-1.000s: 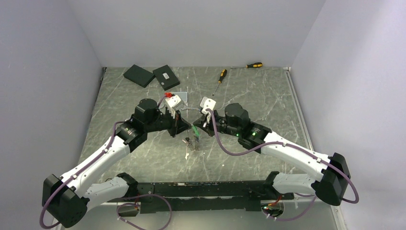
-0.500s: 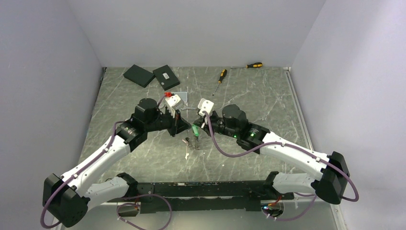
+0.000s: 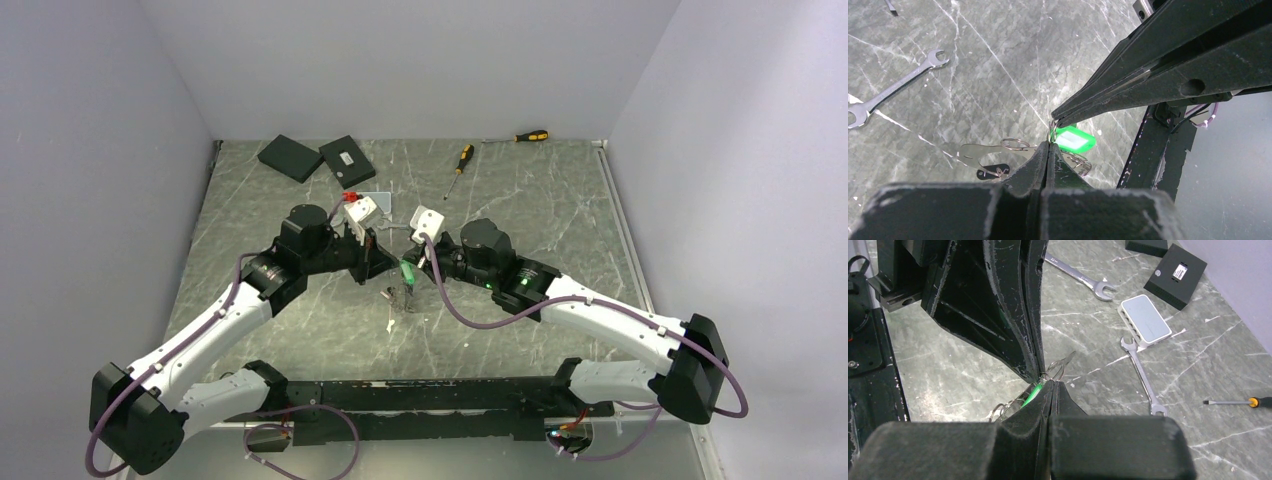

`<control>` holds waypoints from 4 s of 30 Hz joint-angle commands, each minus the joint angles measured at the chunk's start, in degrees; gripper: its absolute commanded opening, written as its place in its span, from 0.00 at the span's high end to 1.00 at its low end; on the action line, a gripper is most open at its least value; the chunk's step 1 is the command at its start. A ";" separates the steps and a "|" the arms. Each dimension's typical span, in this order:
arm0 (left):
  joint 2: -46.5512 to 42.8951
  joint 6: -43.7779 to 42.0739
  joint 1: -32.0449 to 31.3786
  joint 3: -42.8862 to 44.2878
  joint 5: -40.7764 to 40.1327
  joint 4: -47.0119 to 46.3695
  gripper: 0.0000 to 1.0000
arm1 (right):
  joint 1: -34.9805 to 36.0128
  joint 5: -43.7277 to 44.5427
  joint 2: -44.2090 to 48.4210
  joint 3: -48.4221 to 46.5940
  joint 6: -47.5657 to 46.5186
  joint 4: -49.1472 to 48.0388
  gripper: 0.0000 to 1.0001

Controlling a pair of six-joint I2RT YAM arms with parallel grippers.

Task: Put the keys on the keyring

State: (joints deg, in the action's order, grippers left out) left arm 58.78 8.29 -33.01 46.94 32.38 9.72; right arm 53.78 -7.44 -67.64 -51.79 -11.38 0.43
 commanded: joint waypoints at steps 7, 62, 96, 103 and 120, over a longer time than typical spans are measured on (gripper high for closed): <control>-1.39 0.88 0.07 1.73 3.73 -3.52 1.00 | 0.19 2.83 0.31 -1.65 -0.06 -1.22 1.00; -9.34 -11.11 0.50 -1.80 13.92 -5.50 1.00 | -4.12 -19.89 12.30 3.01 -6.42 0.82 0.62; -9.30 -13.57 0.52 -2.47 18.77 -4.53 1.00 | -4.07 -28.94 4.91 -3.67 -6.68 5.02 0.78; -9.39 -13.46 0.51 -2.59 18.94 -4.74 1.00 | -4.12 -28.85 3.60 -4.34 -6.81 6.23 0.92; -11.35 -3.35 0.45 -3.57 -3.89 -5.40 0.03 | -4.10 -14.33 3.30 -8.73 -1.29 10.61 1.00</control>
State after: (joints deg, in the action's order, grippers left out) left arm 49.91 -0.75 -32.64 44.07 39.62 6.59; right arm 49.74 -29.19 -64.34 -56.12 -16.14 11.40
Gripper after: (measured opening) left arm 0.739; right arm 0.014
